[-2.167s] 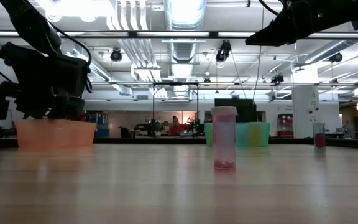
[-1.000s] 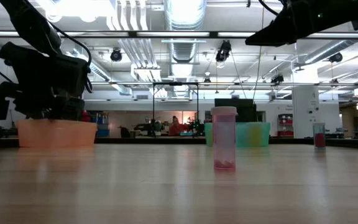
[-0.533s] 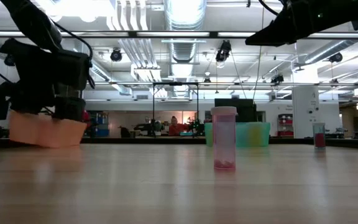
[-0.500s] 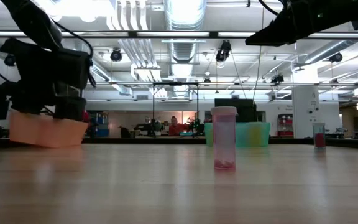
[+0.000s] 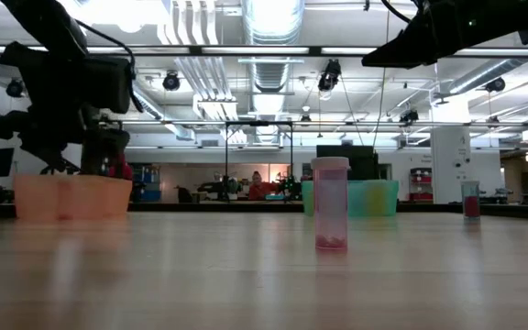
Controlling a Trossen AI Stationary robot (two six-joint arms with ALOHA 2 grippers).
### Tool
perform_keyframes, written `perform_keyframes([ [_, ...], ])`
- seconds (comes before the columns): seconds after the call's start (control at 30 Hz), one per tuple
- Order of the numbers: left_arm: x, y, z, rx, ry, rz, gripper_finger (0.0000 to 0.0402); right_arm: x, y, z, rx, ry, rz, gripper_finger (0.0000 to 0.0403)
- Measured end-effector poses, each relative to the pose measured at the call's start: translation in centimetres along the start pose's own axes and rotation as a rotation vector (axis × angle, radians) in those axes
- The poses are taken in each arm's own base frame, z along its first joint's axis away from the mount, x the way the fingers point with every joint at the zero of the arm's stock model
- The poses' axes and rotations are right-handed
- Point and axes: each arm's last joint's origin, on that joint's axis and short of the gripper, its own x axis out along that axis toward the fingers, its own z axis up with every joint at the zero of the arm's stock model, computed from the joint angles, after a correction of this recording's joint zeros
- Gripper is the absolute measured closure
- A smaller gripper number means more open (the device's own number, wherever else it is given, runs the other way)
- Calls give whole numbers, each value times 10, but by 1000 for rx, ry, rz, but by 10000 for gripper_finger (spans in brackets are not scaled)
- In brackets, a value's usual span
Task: Pick and place medicine bottles into bin by pill shape (circle, oval)
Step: Put the blue capsule bottle into the green bin
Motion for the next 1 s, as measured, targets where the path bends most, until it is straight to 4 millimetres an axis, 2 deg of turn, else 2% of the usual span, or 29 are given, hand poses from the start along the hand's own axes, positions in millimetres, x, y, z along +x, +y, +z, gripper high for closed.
perform_keyframes([
  [0.17, -7, 3, 7, -19, 10, -52, 166, 0, 0, 0, 1, 0, 0, 204],
  [0.5, -28, -3, 32, 49, -12, -153, 166, 0, 0, 0, 16, 0, 0, 204],
  [0.83, -41, -16, 45, 154, -28, -204, 166, 0, 1, -3, 66, 30, 8, 204],
  [1.0, -49, -28, 54, 196, -70, -296, 166, 0, 1, -4, 96, 38, 9, 204],
])
